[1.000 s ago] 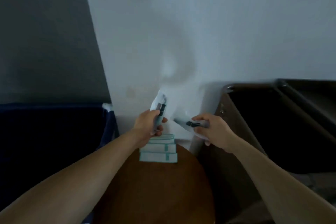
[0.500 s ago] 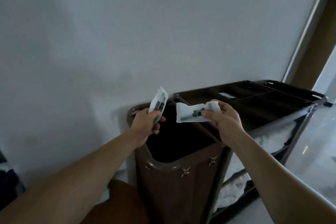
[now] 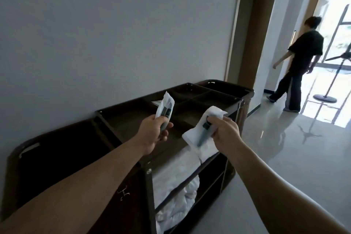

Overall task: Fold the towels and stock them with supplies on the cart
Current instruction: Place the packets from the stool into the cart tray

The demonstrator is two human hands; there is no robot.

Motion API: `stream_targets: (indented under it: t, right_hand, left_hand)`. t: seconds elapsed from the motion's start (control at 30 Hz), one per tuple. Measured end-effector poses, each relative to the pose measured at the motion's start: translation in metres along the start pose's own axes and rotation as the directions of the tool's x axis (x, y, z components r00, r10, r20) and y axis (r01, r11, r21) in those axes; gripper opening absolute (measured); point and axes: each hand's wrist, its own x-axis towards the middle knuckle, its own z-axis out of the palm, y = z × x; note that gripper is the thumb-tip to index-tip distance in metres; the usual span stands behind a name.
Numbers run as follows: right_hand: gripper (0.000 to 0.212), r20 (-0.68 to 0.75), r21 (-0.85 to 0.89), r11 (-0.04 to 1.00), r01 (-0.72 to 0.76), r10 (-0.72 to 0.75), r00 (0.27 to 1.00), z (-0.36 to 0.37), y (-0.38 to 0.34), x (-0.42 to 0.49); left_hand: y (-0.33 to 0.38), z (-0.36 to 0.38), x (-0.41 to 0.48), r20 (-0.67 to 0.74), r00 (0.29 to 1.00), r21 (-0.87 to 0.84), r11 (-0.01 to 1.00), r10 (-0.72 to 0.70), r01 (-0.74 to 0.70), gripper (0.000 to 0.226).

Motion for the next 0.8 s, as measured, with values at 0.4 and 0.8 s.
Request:
stream_targets:
  t: [0.4, 0.8]
  right_hand:
    - [0.013, -0.097, -0.253, 0.965, 0.066, -0.093, 0.991, -0.022, -0.023, 0.153]
    - [0.012, 0.051, -0.34, 0.937, 0.082, -0.068, 0.996, -0.049, -0.038, 0.323]
  left_hand:
    - [-0.008, 0.083, 0.18, 0.29, 0.956, -0.067, 0.995, -0.046, 0.069, 0.017]
    - [-0.03, 0.131, 0.328, 0.177, 0.984, -0.014, 0.999, -0.026, 0.029, 0.021]
